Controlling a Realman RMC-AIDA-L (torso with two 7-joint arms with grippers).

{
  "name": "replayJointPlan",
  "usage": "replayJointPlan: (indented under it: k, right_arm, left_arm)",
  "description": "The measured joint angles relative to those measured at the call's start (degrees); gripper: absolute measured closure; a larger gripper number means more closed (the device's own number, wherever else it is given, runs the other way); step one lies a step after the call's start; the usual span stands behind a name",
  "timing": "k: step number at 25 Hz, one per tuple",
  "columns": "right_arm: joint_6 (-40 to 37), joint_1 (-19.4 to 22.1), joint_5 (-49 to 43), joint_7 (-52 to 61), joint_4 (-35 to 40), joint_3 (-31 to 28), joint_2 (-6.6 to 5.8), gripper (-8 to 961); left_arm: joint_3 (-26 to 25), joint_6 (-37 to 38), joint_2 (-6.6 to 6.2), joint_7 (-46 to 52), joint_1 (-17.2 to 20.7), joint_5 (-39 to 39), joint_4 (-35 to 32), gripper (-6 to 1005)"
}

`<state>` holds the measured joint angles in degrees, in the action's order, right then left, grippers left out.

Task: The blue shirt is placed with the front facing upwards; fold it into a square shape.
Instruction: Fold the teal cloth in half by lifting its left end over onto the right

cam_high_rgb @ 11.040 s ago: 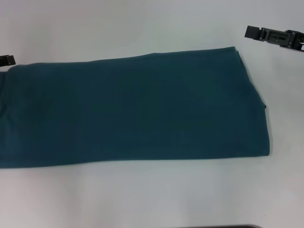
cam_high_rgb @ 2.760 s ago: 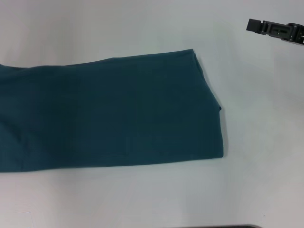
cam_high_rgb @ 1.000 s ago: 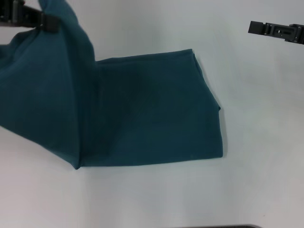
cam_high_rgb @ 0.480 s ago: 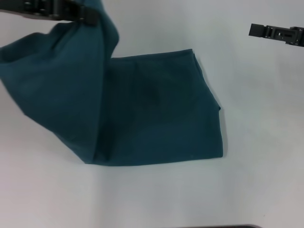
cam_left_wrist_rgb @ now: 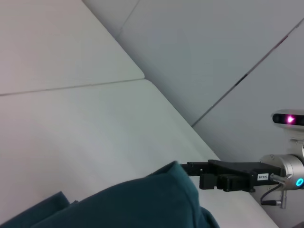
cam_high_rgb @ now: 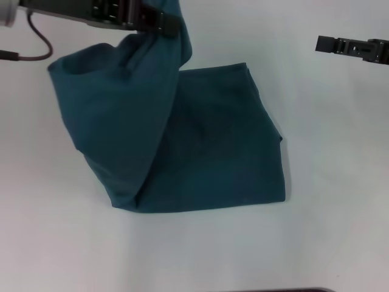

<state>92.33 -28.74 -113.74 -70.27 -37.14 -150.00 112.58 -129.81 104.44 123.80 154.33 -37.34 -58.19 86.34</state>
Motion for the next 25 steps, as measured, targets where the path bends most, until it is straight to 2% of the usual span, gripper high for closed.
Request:
replayJointPlan:
  k: [8,25]
  right_arm:
    - [0.0,0.0,0.0,0.1,0.0,0.5,-0.19,283]
    - [0.0,-0.3,0.0,0.1,-0.1,0.6,-0.44,289]
  left_arm:
    - [1.1,-0.6,-1.94,-0.4,-1.5,0.4,-4.5,941]
    - [2.1,-3.8,-0.17,-2.3,-4.1,-0.1,-9.0,942]
